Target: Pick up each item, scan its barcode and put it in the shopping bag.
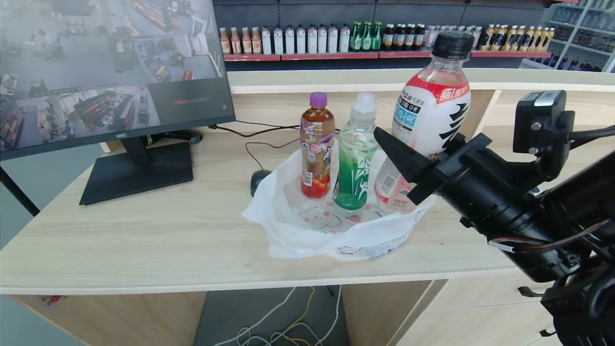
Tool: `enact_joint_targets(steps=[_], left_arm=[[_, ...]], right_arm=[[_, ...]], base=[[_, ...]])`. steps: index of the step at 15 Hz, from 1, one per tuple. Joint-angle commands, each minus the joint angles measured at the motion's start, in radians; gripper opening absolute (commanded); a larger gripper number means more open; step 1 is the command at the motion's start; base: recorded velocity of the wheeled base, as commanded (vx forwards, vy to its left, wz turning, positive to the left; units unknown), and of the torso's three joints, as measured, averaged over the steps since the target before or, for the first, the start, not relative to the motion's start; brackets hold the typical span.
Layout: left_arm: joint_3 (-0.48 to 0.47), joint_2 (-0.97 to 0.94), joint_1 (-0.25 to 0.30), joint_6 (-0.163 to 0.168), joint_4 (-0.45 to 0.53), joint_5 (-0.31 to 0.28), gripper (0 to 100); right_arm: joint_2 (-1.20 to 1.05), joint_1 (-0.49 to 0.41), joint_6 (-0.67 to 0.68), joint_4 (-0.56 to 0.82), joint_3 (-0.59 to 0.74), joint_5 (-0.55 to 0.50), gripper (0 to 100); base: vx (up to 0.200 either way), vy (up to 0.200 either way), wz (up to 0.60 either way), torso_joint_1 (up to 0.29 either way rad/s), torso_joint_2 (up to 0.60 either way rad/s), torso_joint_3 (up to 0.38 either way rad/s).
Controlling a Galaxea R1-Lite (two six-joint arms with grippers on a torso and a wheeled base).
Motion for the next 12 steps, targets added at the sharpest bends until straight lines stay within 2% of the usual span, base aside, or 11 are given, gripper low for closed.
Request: enact_joint_targets(steps=[1, 4, 7, 12], left_arm=[[0.000, 0.000, 0.001, 0.002, -0.001, -0.002, 100], [0.000, 0.000, 0.001, 0.002, -0.001, -0.002, 100], [0.000, 0.000, 0.001, 0.000, -0.001, 0.000, 100], [0.000, 0.000, 0.001, -0.002, -0.001, -0.002, 100]], right_arm=[[0.035, 0.035, -0.006, -0.002, -0.043, -0.007, 0], [0.146, 0.078, -0.006, -0.002, -0.145, -0.050, 0], [0.242, 0.082, 0.001, -0.002, -0.235, -0.053, 0], [0.344, 0.082, 0.035, -0.002, -0.293, -0.055, 0]], base=[[0.000, 0.000, 0.00, 0.000, 0.00, 0.000], [0.000, 0.000, 0.00, 0.000, 0.00, 0.000], [0.000, 0.000, 0.00, 0.000, 0.00, 0.000], [0.000, 0.000, 0.00, 0.000, 0.00, 0.000]])
